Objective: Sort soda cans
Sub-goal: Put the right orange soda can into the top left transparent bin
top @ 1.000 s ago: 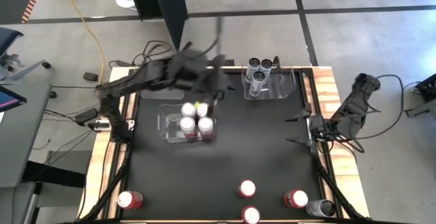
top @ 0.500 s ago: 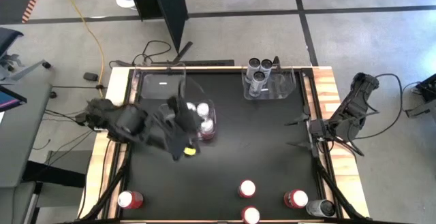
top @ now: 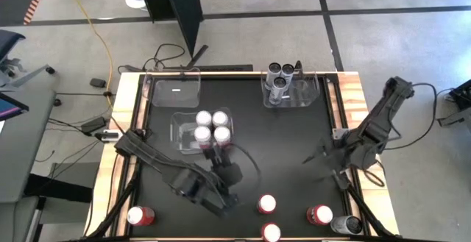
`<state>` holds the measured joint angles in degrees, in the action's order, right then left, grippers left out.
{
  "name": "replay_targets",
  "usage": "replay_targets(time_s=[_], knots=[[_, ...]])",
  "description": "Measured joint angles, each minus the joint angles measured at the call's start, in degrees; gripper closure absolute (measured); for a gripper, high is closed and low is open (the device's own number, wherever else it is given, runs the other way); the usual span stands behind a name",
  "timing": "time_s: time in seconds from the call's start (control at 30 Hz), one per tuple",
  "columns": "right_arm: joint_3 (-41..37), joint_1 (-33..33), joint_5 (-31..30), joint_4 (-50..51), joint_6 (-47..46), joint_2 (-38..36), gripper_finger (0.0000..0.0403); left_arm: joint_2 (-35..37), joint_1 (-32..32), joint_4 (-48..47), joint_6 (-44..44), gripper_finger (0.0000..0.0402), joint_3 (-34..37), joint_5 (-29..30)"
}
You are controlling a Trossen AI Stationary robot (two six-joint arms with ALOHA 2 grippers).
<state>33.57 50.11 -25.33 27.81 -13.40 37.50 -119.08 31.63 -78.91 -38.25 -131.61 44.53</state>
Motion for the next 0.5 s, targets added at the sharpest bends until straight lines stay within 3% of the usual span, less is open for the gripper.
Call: replay_targets(time_s=[0.13, 0.33, 0.5], knots=[[2.5, -0.9, 0.4, -0.9, 1.6, 5.3, 0.0053, -3.0, 0.6, 0.2, -3.3, 0.0401, 0.0, 2.3], [6.5, -1.9, 8.7, 0.1, 1.4, 11.8, 0.0053, -3.8, 2.4, 9.2, -0.7, 0.0401, 1.7, 6.3], [10.3, -0.7, 14.5, 7.7, -3.2, 16.4, 0.0053, -4.0, 2.3, 16.6, 1.7, 0.0401, 5.6, 6.3]])
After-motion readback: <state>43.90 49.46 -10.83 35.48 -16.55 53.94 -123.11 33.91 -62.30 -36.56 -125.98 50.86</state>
